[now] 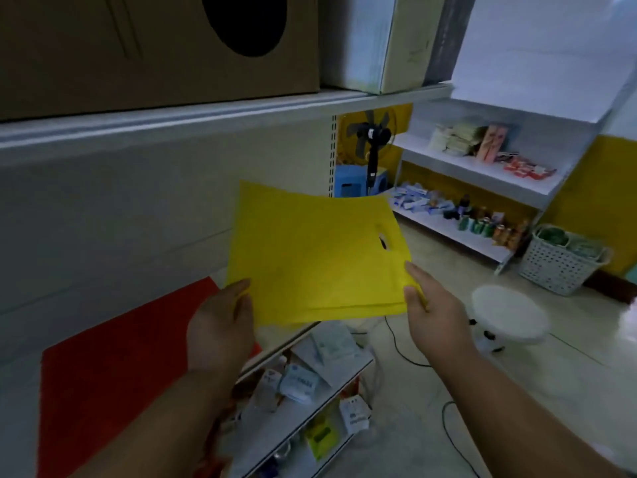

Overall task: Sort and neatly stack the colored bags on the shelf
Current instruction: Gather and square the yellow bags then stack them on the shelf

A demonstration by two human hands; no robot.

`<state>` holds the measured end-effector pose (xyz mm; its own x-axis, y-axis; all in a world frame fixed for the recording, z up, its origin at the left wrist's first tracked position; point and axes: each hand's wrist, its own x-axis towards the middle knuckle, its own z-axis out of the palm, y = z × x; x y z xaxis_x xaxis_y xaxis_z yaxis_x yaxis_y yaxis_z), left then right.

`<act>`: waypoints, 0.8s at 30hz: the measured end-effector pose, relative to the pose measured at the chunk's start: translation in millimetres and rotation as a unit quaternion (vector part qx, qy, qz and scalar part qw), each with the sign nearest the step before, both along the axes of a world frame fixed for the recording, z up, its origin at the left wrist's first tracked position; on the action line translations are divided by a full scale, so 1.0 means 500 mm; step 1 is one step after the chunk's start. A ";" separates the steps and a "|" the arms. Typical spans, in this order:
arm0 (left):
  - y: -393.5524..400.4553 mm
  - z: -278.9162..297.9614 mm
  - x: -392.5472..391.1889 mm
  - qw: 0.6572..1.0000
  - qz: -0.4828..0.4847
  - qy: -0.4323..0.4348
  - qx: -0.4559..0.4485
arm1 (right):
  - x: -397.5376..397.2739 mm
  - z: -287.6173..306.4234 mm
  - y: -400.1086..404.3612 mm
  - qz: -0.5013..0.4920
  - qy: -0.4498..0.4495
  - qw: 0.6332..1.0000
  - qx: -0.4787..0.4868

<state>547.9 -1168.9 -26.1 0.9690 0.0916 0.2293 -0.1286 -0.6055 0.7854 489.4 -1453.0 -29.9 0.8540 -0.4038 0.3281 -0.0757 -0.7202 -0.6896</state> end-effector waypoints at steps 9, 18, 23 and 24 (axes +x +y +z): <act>-0.128 -0.012 0.099 0.996 0.075 0.041 0.023 | 0.223 -0.018 -0.156 0.131 0.043 0.989 -0.059; -0.235 -0.084 0.090 0.968 0.218 0.060 0.105 | 0.402 -0.075 -0.258 0.318 0.103 0.940 -0.070; -0.263 -0.112 0.090 0.954 0.234 0.115 0.151 | 0.451 -0.101 -0.272 0.348 0.145 0.922 -0.087; -0.265 -0.116 0.093 0.949 0.235 0.129 0.164 | 0.458 -0.106 -0.271 0.345 0.153 0.921 -0.092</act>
<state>594.2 -1301.3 -83.9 0.8671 0.4915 0.0813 0.3863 -0.7663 0.5133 718.7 -1588.4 -82.7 0.9506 0.3081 0.0377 0.2731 -0.7726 -0.5732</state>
